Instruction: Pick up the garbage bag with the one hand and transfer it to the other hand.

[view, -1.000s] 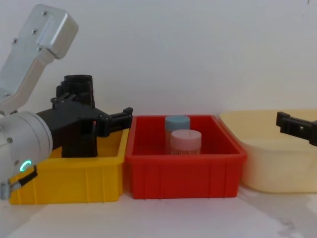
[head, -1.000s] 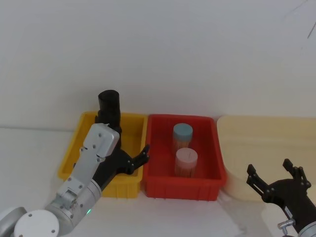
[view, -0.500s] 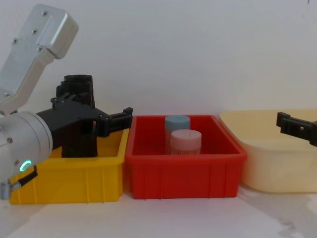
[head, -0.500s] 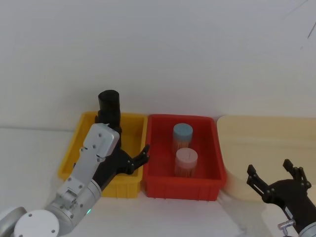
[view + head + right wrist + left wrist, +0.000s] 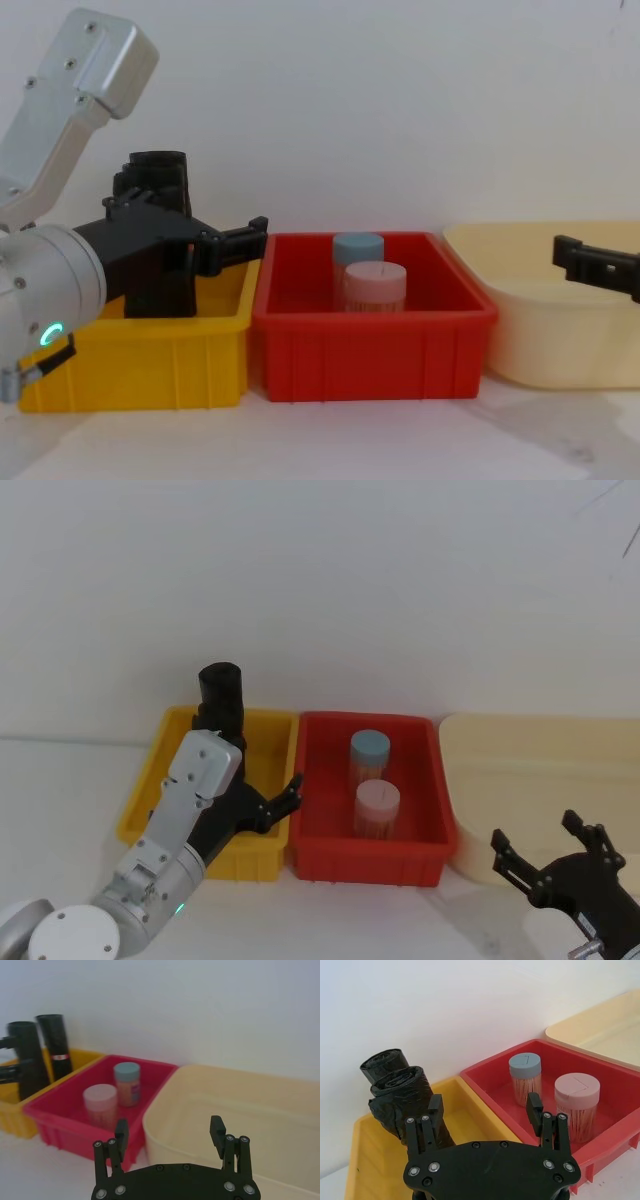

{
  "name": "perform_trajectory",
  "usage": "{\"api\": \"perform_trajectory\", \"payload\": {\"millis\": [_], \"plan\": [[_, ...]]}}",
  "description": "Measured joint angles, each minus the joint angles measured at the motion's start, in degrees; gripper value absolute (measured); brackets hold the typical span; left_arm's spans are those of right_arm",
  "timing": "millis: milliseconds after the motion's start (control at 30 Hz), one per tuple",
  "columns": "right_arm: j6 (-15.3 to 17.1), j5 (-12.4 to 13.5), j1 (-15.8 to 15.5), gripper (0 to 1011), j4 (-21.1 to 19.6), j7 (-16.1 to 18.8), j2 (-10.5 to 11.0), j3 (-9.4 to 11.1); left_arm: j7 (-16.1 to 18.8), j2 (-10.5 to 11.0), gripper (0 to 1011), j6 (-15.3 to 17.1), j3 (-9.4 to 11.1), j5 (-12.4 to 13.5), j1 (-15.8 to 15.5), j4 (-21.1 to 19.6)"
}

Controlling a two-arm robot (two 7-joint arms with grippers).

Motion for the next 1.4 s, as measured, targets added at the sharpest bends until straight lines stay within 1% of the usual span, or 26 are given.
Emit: {"api": "perform_trajectory", "payload": {"millis": [200, 300, 333, 400, 500, 533, 667, 733, 867, 967, 1033, 1067, 1133, 1267, 1300, 1400], "plan": [[0.8, 0.0, 0.3, 1000, -1.1, 2.7, 1.2, -0.9, 0.0, 0.0, 1001, 0.0, 0.0, 0.0, 0.0, 0.0], [1.4, -0.1, 1.1, 1000, -1.6, 4.7, 1.8, -1.8, 0.0, 0.0, 1001, 0.0, 0.0, 0.0, 0.0, 0.0], [1.4, -0.1, 1.1, 1000, -1.6, 4.7, 1.8, -1.8, 0.0, 0.0, 1001, 0.0, 0.0, 0.0, 0.0, 0.0], [2.0, -0.3, 2.1, 1000, -1.7, 6.2, 2.2, -2.9, 0.0, 0.0, 1001, 0.0, 0.0, 0.0, 0.0, 0.0], [2.5, -0.6, 3.1, 1000, -1.6, 7.3, 2.3, -3.8, 0.0, 0.0, 1001, 0.0, 0.0, 0.0, 0.0, 0.0], [2.9, -0.8, 3.8, 1000, -1.4, 7.9, 2.3, -4.4, 0.0, 0.0, 1001, 0.0, 0.0, 0.0, 0.0, 0.0], [3.9, -1.4, 5.2, 1000, -0.8, 8.8, 2.1, -5.5, 0.0, 0.0, 1001, 0.0, 0.0, 0.0, 0.0, 0.0], [5.0, -2.2, 7.0, 999, 0.2, 9.5, 1.8, -6.7, 0.0, 0.0, 1001, 0.0, 0.0, 0.0, 0.0, 0.0], [6.1, -3.0, 8.7, 999, 1.4, 9.9, 1.3, -7.7, 0.0, 0.0, 1001, 0.0, 0.0, 0.0, 0.0, 0.0], [7.5, -4.0, 10.8, 1000, 3.1, 10.1, 0.5, -8.9, 0.0, 0.0, 1001, 0.0, 0.0, 0.0, 0.0, 0.0], [8.1, -4.5, 11.4, 1000, 3.5, 10.1, 0.2, -9.2, 0.0, 0.0, 1001, 0.0, 0.0, 0.0, 0.0, 0.0], [8.8, -4.9, 12.3, 1000, 4.2, 10.1, -0.2, -9.6, 0.0, 0.0, 1001, 0.0, 0.0, 0.0, 0.0, 0.0], [9.5, -5.3, 13.1, 1000, 4.8, 10.0, -0.5, -9.9, 0.0, 0.0, 1001, 0.0, 0.0, 0.0, 0.0, 0.0], [11.5, -6.7, 15.5, 1000, 6.4, 9.8, -1.4, -11.0, 0.0, 0.0, 1001, 0.0, 0.0, 0.0, 0.0, 0.0], [11.5, -6.7, 15.5, 1000, 6.4, 9.8, -1.4, -11.0, 0.0, 0.0, 1001, 0.0, 0.0, 0.0, 0.0, 0.0], [13.2, -7.7, 17.4, 1000, 7.6, 9.9, -2.0, -11.9, 0.0, 0.0, 1001, 0.0, 0.0, 0.0, 0.0, 0.0]]}}
